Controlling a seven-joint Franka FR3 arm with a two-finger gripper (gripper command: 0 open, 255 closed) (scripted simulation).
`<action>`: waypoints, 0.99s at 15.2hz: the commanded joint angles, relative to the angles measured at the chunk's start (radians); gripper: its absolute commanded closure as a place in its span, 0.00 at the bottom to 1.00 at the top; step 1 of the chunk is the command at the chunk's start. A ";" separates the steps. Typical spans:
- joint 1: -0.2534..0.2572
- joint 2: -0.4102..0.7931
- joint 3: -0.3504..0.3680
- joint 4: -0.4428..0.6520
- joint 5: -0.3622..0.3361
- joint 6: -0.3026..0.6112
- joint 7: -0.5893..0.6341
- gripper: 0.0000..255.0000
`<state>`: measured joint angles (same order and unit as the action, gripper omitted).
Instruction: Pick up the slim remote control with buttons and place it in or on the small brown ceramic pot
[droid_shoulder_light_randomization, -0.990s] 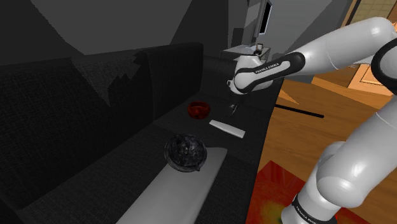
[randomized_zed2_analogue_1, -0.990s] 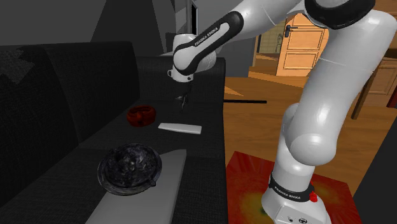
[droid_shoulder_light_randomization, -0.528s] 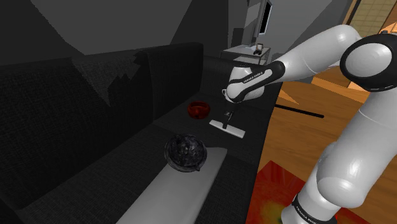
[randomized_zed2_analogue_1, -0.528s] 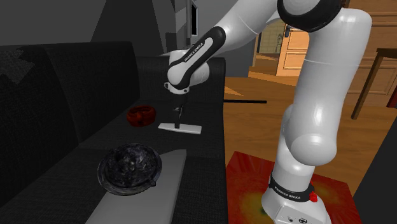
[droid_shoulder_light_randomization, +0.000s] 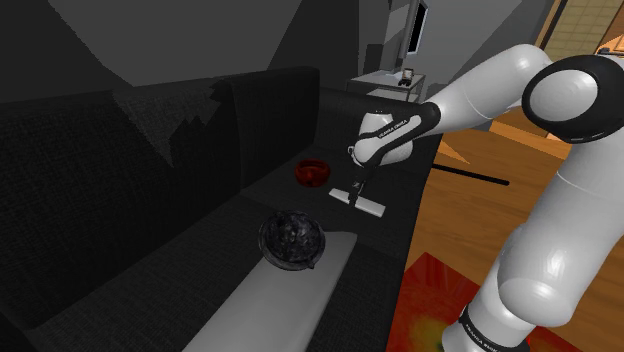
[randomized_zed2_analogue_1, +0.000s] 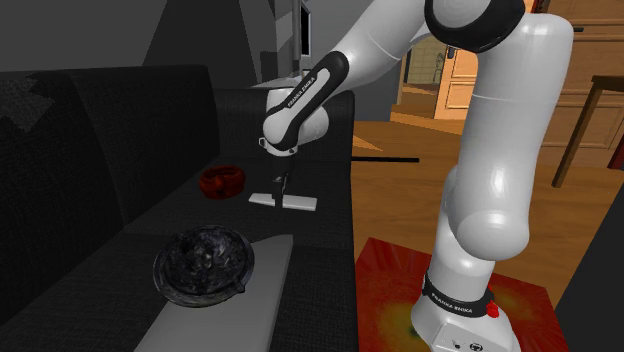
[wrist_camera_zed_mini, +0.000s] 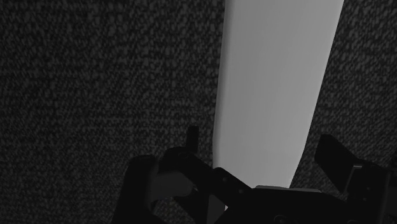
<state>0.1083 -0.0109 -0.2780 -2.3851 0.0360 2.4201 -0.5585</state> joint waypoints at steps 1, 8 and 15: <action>0.000 0.001 0.000 0.000 0.000 0.001 0.000 0.00; 0.000 0.001 0.000 0.000 0.000 0.001 0.000 1.00; 0.000 -0.019 0.000 0.009 -0.009 -0.027 0.007 1.00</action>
<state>0.1083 -0.0225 -0.2779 -2.3805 0.0306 2.4046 -0.5542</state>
